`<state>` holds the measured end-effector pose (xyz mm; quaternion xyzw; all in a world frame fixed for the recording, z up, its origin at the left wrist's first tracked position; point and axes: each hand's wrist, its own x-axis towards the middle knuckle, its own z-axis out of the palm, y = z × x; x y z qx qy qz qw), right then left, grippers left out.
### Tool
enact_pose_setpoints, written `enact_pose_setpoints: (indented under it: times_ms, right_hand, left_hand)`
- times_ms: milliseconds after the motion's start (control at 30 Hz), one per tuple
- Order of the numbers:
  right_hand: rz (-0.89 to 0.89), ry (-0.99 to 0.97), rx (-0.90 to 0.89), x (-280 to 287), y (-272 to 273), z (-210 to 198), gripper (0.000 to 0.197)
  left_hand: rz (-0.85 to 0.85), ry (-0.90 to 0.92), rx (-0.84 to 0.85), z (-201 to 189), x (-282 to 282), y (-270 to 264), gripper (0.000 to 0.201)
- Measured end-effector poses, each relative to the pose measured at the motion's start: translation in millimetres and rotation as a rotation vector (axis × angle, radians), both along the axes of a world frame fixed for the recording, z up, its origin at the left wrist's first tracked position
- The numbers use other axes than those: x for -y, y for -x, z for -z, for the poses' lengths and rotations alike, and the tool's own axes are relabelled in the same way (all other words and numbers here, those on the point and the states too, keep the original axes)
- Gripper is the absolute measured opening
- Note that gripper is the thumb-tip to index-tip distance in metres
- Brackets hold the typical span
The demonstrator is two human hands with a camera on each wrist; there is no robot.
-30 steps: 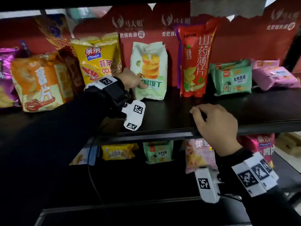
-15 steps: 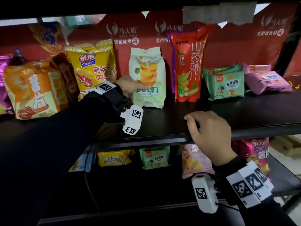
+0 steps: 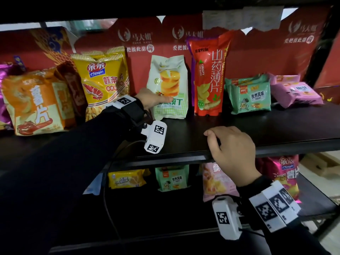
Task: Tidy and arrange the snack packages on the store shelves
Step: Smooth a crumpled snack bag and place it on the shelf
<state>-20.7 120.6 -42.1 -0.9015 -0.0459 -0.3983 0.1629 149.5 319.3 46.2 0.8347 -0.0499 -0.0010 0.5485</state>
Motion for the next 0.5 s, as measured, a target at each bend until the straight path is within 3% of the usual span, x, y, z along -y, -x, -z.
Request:
enact_pose_setpoints:
  times_ms: [67, 200, 500]
  right_hand:
    - [-0.004, 0.007, -0.022, 0, 1, -1, 0.052]
    - [-0.006, 0.024, -0.031, 1, 1, 0, 0.051]
    - [0.003, 0.031, -0.001, 1, 1, 1, 0.047]
  left_hand:
    - [-0.007, -0.003, -0.013, 1, 0, -1, 0.112]
    - [-0.044, 0.04, -0.034, 6, 1, -5, 0.098]
    - [-0.129, 0.095, -0.006, 15, 7, -2, 0.097]
